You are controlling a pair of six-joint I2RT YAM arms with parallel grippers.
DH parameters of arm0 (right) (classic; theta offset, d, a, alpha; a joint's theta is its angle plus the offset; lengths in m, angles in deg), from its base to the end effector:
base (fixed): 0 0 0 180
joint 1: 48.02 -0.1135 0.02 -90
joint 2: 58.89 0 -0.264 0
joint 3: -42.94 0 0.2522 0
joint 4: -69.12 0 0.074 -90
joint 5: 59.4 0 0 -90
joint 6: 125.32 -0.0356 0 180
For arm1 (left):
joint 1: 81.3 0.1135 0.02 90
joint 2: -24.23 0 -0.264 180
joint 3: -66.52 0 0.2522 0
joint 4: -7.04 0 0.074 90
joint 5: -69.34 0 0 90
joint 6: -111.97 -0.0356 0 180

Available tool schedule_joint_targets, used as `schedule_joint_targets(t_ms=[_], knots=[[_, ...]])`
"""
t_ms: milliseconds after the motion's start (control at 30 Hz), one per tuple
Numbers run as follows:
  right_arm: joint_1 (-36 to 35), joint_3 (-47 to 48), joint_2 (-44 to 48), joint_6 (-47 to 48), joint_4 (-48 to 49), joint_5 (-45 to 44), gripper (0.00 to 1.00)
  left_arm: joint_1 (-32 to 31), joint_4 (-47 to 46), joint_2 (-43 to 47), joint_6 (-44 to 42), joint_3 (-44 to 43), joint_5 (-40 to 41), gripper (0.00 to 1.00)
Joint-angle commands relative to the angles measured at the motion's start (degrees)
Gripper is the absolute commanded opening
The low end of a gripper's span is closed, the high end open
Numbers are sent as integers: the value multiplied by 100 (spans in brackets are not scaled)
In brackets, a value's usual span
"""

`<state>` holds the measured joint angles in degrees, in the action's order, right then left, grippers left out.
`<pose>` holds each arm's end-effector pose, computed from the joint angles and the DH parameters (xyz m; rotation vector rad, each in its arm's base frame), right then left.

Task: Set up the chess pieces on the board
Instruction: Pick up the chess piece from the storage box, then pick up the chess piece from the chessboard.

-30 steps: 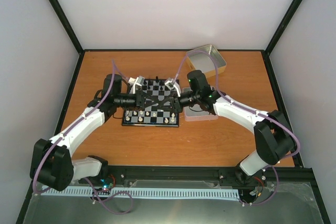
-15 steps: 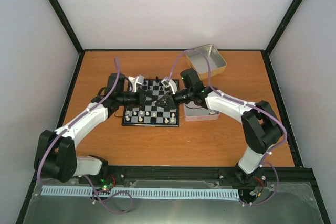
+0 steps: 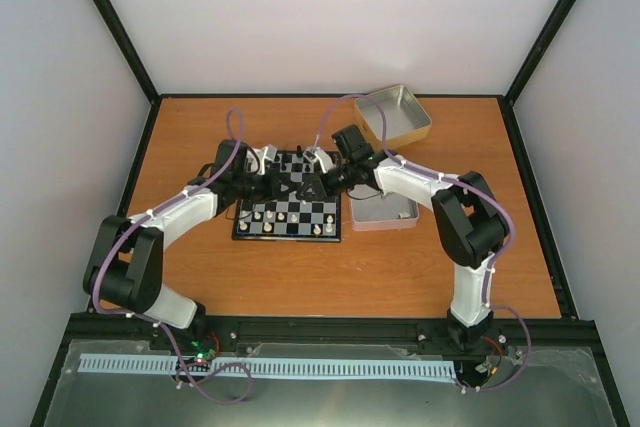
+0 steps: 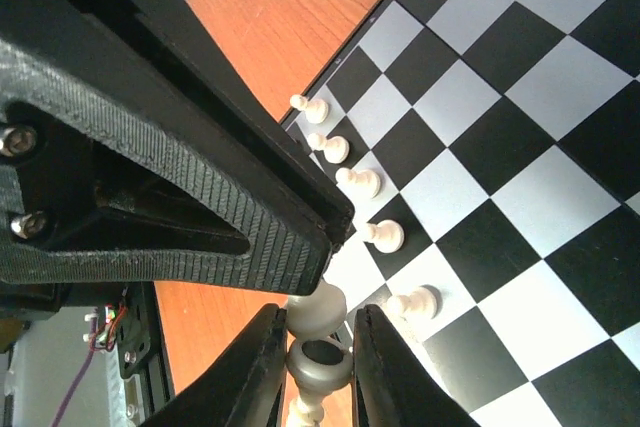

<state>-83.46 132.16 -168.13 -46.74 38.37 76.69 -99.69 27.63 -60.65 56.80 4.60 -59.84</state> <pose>0.3162 0.2565 0.2000 -0.8941 2.3747 1.3348 0.2798 -0.1167 0.2081 0.0198 2.4558 -1.2391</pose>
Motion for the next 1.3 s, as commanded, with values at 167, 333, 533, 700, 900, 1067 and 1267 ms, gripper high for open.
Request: schedule_joint_targets(t_ms=[167,333,533,700,900,1067,1267], knots=[[81,566,-497,-244,-867,-182,21,20,-498,-244,-250,-205,316,1],[81,479,-494,-264,-889,-424,20,20,-460,-235,-297,-152,756,1],[58,458,-323,-360,-1022,-1405,25,19,-363,-242,-251,-127,1239,1],[-85,482,-235,-523,-1384,-2550,36,20,-219,-16,-228,-65,1662,1],[-294,652,-307,-383,-1643,-3216,37,12,-60,138,-290,15,1666,1],[-388,971,-576,-203,-1995,-3651,38,5,81,214,-308,85,1673,1],[-485,1219,-760,-270,-2069,-3630,40,-43,108,291,-330,138,1650,1]])
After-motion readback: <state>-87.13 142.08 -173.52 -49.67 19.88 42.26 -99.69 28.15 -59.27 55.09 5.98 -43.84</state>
